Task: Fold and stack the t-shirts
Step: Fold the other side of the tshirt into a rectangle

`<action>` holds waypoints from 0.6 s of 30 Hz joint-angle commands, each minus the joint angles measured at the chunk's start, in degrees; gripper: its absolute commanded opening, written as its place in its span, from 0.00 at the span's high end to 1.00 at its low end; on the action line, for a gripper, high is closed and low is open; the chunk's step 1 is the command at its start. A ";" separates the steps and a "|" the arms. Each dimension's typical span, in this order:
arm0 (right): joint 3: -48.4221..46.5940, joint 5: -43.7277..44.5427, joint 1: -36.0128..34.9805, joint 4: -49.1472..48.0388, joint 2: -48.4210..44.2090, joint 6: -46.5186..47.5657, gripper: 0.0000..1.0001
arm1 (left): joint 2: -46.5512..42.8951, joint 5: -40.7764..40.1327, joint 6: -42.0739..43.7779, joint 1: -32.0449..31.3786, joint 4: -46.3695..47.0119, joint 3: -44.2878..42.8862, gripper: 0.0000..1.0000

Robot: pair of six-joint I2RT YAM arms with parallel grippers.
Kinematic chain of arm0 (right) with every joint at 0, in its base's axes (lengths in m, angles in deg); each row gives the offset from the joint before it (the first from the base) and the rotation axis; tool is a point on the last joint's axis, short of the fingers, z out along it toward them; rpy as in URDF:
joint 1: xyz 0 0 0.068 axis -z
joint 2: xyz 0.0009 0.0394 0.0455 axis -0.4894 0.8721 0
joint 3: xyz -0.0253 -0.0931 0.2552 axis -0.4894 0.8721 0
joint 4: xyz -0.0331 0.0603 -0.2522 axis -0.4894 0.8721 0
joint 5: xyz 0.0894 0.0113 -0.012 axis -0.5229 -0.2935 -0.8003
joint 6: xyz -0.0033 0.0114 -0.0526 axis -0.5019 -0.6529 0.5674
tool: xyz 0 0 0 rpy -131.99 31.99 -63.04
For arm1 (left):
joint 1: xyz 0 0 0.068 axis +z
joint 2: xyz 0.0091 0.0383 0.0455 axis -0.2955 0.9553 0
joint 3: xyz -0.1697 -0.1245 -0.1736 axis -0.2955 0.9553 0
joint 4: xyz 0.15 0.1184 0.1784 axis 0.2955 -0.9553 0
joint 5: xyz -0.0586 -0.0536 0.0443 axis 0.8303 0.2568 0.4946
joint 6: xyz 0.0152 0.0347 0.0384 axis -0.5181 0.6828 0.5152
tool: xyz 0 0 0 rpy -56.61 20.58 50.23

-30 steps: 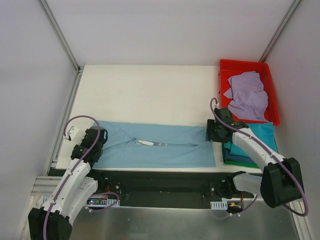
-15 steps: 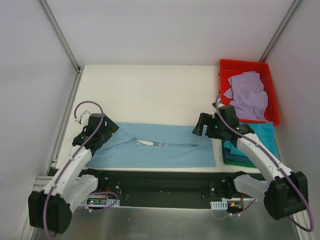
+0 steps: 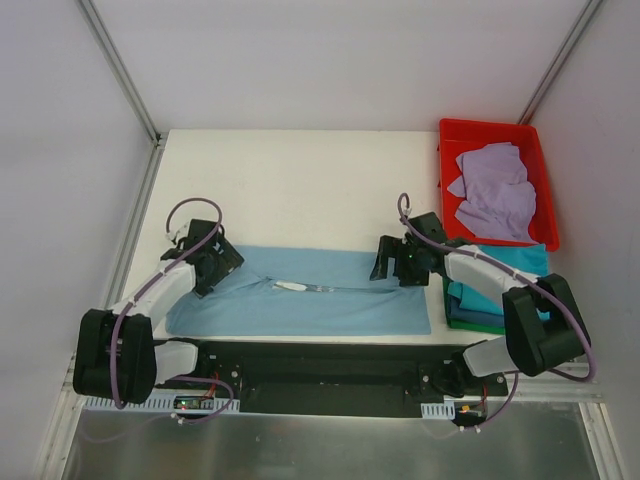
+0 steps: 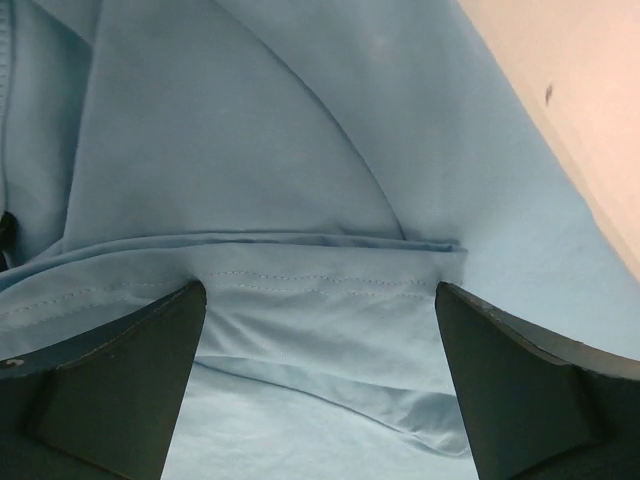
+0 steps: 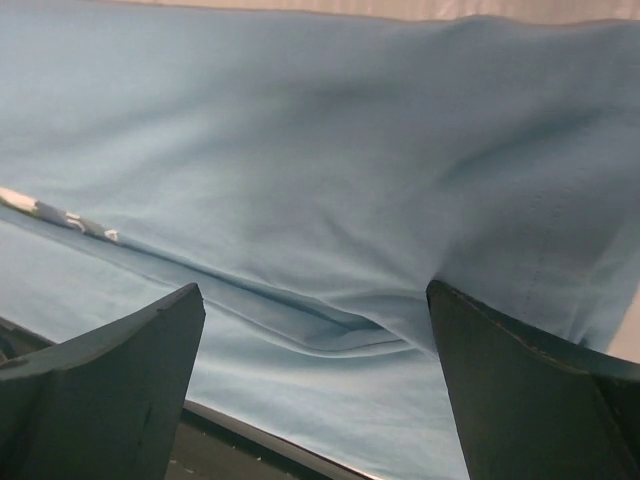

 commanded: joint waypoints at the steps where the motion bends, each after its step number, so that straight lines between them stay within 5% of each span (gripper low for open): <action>1: 1.50 7.13 0.57 1.72 -1.62 -0.56 0.04 | -2.95 -3.49 -0.28 5.16 -2.35 2.99 0.01; 12: 5.20 11.27 2.59 3.13 -3.56 -0.73 0.04 | -17.98 -10.52 -6.07 8.07 -15.00 3.70 0.01; 18: 5.99 10.30 3.91 2.95 -4.70 -0.47 0.04 | -28.87 -7.72 -7.84 8.07 -17.83 4.05 0.01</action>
